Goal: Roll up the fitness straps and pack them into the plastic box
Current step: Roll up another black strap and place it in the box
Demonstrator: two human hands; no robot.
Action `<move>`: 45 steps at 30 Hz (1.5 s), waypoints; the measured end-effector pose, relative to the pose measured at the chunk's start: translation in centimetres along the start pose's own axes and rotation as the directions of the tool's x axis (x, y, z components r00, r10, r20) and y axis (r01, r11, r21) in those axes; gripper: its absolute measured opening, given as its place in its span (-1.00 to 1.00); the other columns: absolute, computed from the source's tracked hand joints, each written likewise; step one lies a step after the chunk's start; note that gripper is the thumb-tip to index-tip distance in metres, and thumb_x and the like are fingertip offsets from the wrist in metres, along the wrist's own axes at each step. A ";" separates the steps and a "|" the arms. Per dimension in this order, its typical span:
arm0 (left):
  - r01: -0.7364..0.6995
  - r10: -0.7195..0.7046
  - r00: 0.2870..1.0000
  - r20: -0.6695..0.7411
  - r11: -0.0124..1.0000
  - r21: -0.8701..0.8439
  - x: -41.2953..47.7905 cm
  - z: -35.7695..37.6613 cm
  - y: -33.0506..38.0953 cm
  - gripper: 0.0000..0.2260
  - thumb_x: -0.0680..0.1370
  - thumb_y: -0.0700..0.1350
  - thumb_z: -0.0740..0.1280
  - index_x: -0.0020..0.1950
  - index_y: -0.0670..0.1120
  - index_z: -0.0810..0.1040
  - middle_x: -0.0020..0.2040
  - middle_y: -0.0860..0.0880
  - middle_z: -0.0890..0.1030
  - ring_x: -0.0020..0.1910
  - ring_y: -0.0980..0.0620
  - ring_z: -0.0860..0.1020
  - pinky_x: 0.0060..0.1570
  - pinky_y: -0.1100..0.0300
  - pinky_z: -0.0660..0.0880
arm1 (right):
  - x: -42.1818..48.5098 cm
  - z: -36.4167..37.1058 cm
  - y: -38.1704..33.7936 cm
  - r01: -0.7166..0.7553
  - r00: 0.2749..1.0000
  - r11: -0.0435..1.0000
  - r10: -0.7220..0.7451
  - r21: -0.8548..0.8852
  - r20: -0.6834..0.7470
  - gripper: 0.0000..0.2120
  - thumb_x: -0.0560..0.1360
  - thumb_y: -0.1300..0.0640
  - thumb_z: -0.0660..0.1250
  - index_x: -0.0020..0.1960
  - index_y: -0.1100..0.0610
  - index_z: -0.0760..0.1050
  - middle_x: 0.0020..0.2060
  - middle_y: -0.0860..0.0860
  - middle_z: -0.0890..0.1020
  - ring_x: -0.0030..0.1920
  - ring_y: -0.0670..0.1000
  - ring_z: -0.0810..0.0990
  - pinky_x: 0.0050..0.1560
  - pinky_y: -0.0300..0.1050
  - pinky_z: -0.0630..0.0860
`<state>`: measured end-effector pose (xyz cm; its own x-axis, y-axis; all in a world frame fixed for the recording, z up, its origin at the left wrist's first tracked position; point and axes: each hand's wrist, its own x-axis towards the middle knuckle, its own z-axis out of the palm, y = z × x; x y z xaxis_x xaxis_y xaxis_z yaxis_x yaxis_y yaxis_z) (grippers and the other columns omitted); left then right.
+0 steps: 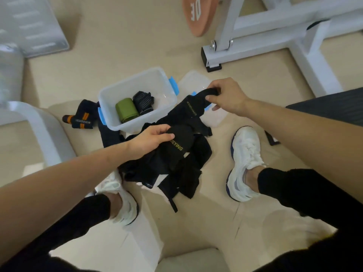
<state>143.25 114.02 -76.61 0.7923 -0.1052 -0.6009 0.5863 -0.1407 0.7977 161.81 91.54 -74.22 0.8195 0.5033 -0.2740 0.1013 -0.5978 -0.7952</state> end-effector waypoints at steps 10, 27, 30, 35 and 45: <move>-0.303 0.285 0.908 -0.308 0.953 -0.012 -12.0 -3.0 11.4 -0.87 0.65 -0.18 0.33 0.06 -0.16 0.66 -0.13 -0.03 0.72 -0.14 0.07 0.69 -0.10 0.26 0.60 | -3.6 -5.0 -16.1 0.251 0.966 0.958 -0.258 0.137 0.035 -0.92 0.57 0.39 0.34 0.06 0.33 0.52 -0.04 0.29 0.64 -0.15 0.00 0.73 -0.24 -0.21 0.66; -0.608 0.574 0.673 -0.467 0.788 0.093 -17.7 -8.2 19.9 -0.74 0.63 -0.36 0.27 0.30 -0.23 0.53 0.06 -0.14 0.72 0.09 -0.08 0.69 0.03 0.17 0.61 | -8.1 -7.6 -27.5 0.459 0.865 0.863 -0.488 0.212 0.117 -0.83 0.51 0.34 0.42 0.10 0.34 0.60 -0.03 0.27 0.69 -0.05 0.05 0.69 -0.02 -0.20 0.62; -0.661 0.606 0.611 -0.510 0.745 0.094 -16.9 -8.1 20.7 -0.76 0.62 -0.35 0.30 0.26 -0.19 0.58 0.03 -0.15 0.74 0.07 -0.09 0.71 0.01 0.16 0.62 | -7.5 -6.9 -27.5 0.407 0.851 0.853 -0.484 0.326 0.205 -0.75 0.54 0.34 0.39 0.21 0.27 0.59 0.08 0.22 0.70 0.12 0.08 0.69 0.22 -0.13 0.59; -0.735 0.588 0.549 -0.595 0.679 -0.007 -16.2 -7.9 20.9 -0.70 0.60 -0.39 0.31 0.29 -0.16 0.55 0.04 -0.17 0.73 0.04 -0.11 0.71 -0.08 0.14 0.64 | -6.4 -4.4 -26.6 0.294 0.883 0.838 -0.422 0.460 0.205 -0.79 0.56 0.31 0.37 0.18 0.33 0.57 0.03 0.28 0.67 0.06 0.09 0.68 0.16 -0.06 0.61; -0.709 0.513 0.607 -0.607 0.695 -0.121 -16.6 -9.0 21.1 -0.76 0.58 -0.25 0.39 0.25 -0.18 0.58 0.00 -0.13 0.73 0.03 -0.08 0.71 -0.11 0.07 0.64 | -5.5 -3.9 -27.1 0.325 0.897 0.839 -0.420 0.437 0.138 -0.80 0.54 0.30 0.39 0.16 0.24 0.63 0.09 0.19 0.70 0.10 0.06 0.68 0.22 -0.09 0.59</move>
<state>143.97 121.63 -49.37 0.8840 0.4613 0.0750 -0.1338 0.0961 0.9863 156.76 102.50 -49.06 0.6147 0.7886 0.0130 0.1044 -0.0650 -0.9924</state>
